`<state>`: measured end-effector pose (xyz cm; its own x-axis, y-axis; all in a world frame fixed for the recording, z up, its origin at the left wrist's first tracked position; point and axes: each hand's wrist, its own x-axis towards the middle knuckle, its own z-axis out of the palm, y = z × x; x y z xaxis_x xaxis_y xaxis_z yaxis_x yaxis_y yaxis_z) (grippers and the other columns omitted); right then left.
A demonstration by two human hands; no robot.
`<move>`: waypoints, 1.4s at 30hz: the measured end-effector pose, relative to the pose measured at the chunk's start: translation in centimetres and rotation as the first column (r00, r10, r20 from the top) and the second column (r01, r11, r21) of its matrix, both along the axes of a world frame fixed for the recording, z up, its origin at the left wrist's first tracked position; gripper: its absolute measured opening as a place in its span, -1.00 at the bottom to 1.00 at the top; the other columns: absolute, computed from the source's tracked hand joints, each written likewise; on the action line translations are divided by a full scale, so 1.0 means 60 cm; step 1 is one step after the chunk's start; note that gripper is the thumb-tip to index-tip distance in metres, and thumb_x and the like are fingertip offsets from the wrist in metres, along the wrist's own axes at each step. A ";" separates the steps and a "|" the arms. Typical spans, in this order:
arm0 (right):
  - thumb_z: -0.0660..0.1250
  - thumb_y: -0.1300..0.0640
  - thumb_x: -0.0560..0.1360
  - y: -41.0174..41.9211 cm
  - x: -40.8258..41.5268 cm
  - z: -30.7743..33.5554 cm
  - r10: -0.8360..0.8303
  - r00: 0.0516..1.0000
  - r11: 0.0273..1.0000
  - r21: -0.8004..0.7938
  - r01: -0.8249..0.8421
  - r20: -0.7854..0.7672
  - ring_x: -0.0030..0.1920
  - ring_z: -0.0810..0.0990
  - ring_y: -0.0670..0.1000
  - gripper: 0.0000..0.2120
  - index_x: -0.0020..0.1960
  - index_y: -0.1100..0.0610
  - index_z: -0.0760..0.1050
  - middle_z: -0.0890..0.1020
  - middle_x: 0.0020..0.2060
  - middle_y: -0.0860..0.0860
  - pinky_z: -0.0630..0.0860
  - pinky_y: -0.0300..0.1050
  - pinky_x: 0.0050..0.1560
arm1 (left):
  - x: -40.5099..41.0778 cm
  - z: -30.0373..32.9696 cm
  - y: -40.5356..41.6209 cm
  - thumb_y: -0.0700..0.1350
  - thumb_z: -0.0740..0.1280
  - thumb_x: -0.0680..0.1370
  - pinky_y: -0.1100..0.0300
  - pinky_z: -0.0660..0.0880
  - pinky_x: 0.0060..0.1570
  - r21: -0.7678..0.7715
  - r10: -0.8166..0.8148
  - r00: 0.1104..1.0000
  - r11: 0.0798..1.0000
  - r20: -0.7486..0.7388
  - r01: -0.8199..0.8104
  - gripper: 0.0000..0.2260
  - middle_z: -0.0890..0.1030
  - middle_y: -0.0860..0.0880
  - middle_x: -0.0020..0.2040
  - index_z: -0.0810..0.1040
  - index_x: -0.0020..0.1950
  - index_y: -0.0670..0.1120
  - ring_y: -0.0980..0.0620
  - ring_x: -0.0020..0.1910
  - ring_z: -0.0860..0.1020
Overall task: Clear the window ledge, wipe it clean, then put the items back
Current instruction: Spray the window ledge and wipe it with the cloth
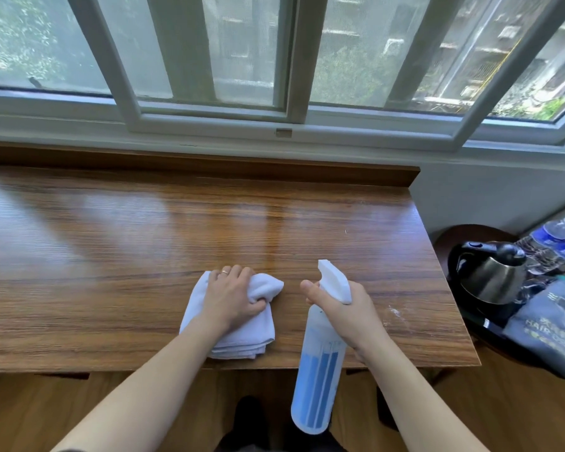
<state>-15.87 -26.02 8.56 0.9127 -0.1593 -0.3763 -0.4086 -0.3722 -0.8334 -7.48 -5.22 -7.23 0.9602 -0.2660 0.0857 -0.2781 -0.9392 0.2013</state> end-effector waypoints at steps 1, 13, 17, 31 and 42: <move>0.43 -0.19 0.47 -0.005 0.001 0.000 0.001 1.000 1.000 0.000 -0.001 0.002 -0.24 0.53 -0.07 -0.60 -0.11 0.18 0.60 0.66 -0.14 0.17 0.42 -0.15 -0.20 | 0.012 0.003 -0.004 0.23 0.19 0.21 -0.01 0.43 -0.12 -0.002 0.012 1.000 1.000 -0.008 -0.012 -0.54 0.56 -0.04 -0.19 0.52 -0.13 -0.09 -0.15 -0.17 0.54; 0.44 -0.22 0.44 -0.052 -0.001 -0.013 -0.015 1.000 1.000 0.004 0.015 -0.022 -0.22 0.58 -0.04 -0.62 -0.13 0.11 0.58 0.62 -0.27 0.06 0.47 -0.13 -0.18 | 0.050 0.006 -0.027 0.23 0.13 0.25 -0.04 0.42 -0.02 -0.009 0.092 0.994 0.996 -0.053 -0.093 -0.47 0.58 -0.08 -0.12 0.53 -0.03 -0.12 -0.19 -0.10 0.53; 0.45 -0.22 0.44 -0.062 -0.004 -0.023 -0.002 1.000 1.000 0.015 0.003 -0.023 -0.27 0.55 -0.05 -0.61 -0.17 0.13 0.57 0.57 -0.35 -0.03 0.45 -0.13 -0.20 | 0.007 0.003 -0.027 0.21 0.16 0.26 -0.03 0.43 -0.05 -0.031 0.067 0.997 0.997 -0.034 -0.068 -0.50 0.57 -0.06 -0.13 0.54 -0.02 -0.10 -0.17 -0.13 0.52; 0.44 -0.24 0.43 -0.083 -0.009 -0.040 0.078 0.996 0.997 -0.015 -0.078 -0.034 -0.27 0.57 -0.02 -0.59 -0.18 0.12 0.58 0.58 -0.36 -0.04 0.48 -0.09 -0.19 | -0.045 -0.001 -0.038 0.22 0.22 0.25 0.01 0.42 -0.11 -0.033 -0.002 1.000 0.999 0.010 0.002 -0.55 0.56 0.02 -0.17 0.56 -0.06 -0.06 -0.09 -0.16 0.54; 0.46 -0.25 0.40 -0.070 -0.010 -0.056 0.025 0.992 0.998 -0.059 -0.032 -0.121 -0.35 0.39 -0.05 -0.52 -0.30 0.14 0.42 0.42 -0.40 -0.05 0.32 -0.11 -0.26 | -0.027 -0.003 -0.042 0.26 0.25 0.26 -0.01 0.43 -0.03 -0.035 0.072 0.997 0.997 0.000 -0.072 -0.53 0.58 0.02 -0.13 0.55 -0.02 -0.04 -0.08 -0.12 0.54</move>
<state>-16.49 -30.20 5.23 0.8662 -0.1598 -0.4735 -0.4925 -0.4335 -0.7547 -9.08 -7.75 -7.39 0.9766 -0.1928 0.0952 -0.2102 -0.9493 0.2338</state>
